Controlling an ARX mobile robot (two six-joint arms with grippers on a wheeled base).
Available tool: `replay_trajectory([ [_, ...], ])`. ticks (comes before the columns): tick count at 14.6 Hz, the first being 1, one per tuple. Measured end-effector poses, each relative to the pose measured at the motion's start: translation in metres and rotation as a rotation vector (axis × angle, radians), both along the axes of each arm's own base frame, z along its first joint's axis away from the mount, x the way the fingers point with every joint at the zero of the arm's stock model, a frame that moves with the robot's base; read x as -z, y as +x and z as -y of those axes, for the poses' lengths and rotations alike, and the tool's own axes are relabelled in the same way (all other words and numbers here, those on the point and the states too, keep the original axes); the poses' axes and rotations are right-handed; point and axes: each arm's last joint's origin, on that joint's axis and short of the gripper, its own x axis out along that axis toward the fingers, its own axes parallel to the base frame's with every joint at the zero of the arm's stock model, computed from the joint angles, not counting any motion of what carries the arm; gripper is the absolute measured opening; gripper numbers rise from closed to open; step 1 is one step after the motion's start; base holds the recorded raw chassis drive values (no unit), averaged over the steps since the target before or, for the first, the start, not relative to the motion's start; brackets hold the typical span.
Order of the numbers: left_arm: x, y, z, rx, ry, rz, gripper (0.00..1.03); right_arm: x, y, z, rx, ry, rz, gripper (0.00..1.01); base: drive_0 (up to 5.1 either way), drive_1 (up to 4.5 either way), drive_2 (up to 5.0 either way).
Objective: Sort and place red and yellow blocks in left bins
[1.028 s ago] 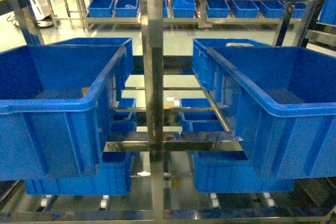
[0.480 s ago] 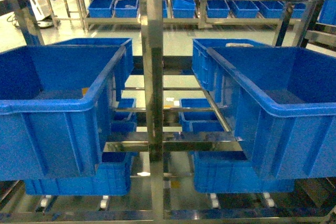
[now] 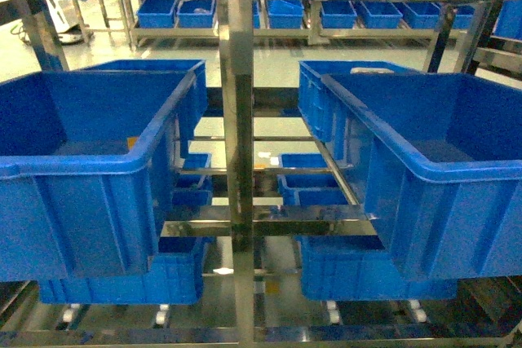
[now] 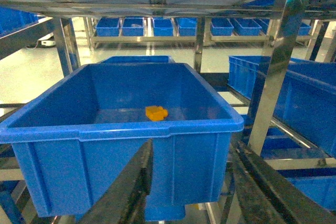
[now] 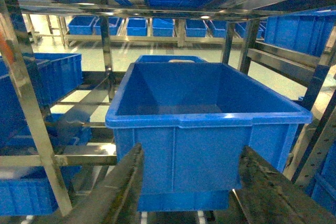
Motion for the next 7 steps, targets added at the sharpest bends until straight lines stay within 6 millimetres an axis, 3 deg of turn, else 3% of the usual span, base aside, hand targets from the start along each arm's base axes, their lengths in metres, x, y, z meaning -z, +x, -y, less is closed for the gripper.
replay_trajectory([
  [4,0.0,0.0,0.0,0.0,0.0,0.0,0.99,0.0,0.0,0.0,0.0,0.0,0.0,1.0,0.0,0.0,0.0],
  [7,0.0,0.0,0.0,0.0,0.0,0.0,0.98,0.0,0.0,0.0,0.0,0.0,0.0,0.98,0.0,0.0,0.0],
])
